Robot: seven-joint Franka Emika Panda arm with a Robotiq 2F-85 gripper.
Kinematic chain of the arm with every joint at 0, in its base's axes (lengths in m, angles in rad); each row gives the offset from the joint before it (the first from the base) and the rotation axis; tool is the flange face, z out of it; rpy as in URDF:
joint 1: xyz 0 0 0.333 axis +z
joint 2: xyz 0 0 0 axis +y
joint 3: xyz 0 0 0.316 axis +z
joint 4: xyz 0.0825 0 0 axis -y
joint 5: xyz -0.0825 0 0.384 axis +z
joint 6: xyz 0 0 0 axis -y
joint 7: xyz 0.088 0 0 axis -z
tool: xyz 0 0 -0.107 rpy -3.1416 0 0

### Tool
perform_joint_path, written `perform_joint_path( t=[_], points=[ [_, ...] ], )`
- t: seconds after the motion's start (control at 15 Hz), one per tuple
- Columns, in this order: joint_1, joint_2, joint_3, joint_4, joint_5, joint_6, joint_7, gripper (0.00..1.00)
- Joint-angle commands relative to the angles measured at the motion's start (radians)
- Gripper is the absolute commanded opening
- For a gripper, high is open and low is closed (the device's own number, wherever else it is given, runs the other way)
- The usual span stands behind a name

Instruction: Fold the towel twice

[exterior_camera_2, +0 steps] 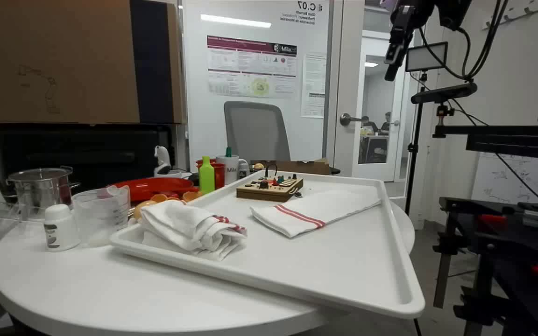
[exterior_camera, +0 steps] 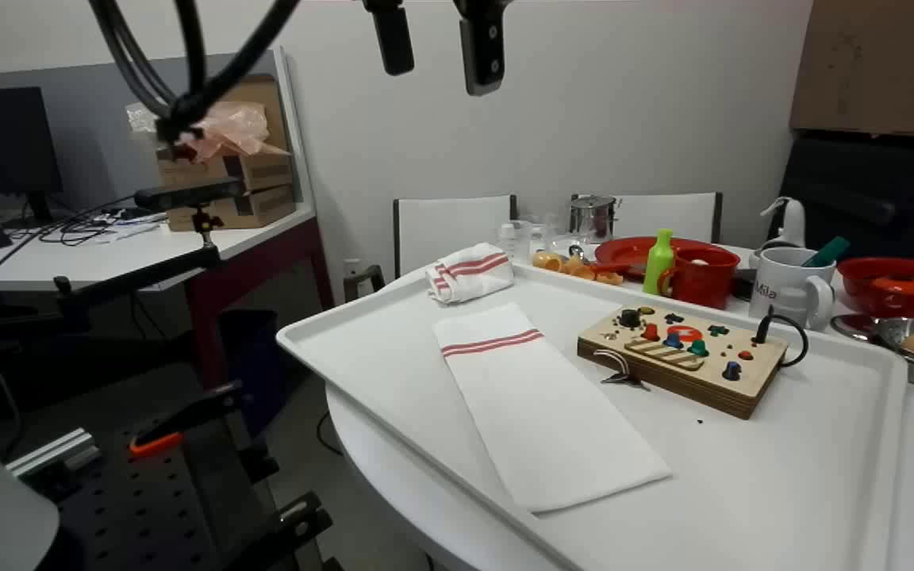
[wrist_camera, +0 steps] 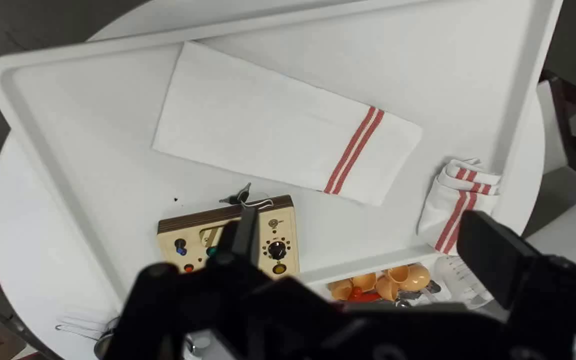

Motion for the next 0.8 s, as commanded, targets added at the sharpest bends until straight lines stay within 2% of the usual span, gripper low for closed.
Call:
perform_joint_path(
  t=[0.0, 0.4, 0.73],
  points=[
    [-0.019, 0.005, 0.019, 0.002, 0.018, -0.003, -0.013, 1.00],
    [-0.025, 0.131, 0.060, 0.003, 0.013, 0.155, 0.060, 1.00],
    [-0.028, 0.312, 0.130, 0.045, 0.001, 0.302, 0.149, 1.00]
  ],
)
